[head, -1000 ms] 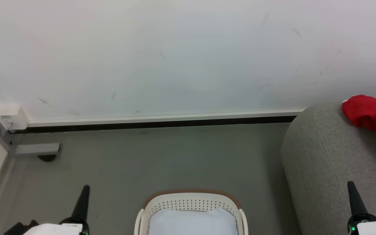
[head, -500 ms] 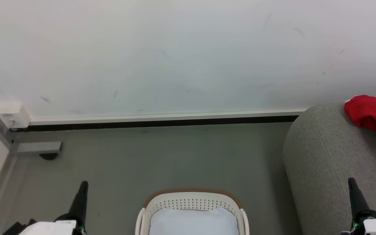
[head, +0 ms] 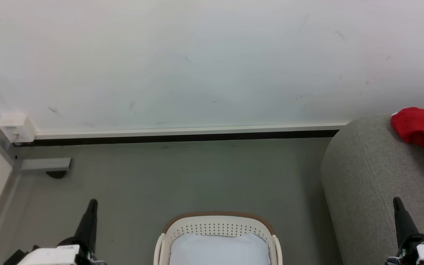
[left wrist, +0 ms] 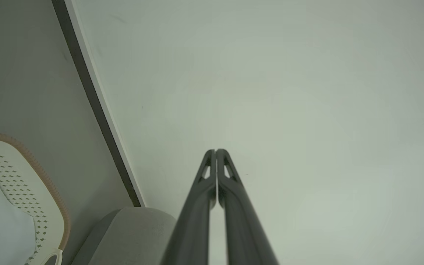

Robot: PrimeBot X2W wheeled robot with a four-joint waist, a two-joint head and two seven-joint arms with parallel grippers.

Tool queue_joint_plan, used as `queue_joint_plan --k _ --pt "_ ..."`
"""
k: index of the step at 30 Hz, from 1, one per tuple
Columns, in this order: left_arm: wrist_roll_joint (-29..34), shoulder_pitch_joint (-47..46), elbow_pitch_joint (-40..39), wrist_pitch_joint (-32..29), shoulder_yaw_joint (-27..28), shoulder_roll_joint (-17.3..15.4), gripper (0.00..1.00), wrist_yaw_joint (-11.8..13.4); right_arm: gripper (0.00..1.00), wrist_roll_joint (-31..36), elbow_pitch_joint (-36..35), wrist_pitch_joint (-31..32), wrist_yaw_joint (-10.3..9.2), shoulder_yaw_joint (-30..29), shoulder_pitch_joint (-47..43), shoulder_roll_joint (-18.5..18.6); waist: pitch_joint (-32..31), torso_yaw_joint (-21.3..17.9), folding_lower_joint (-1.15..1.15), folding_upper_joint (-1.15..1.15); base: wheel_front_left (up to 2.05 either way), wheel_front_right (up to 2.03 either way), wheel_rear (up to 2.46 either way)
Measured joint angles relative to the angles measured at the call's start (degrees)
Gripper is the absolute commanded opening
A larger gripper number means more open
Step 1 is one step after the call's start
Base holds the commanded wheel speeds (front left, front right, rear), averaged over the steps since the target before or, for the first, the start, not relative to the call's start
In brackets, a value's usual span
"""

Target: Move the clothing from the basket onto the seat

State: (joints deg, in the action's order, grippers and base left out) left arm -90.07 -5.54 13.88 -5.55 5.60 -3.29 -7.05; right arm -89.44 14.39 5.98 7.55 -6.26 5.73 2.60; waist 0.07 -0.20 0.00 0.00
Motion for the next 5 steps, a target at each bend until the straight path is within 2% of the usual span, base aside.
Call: queue_joint_plan --k 5 --pt "-1.24 -0.2 0.1 -0.47 0.35 0.15 0.0 -0.12 0.0 -1.38 -0.12 0.25 0.0 -0.11 0.07 0.02 0.06 0.11 0.0 0.0 0.0 0.0 0.0"
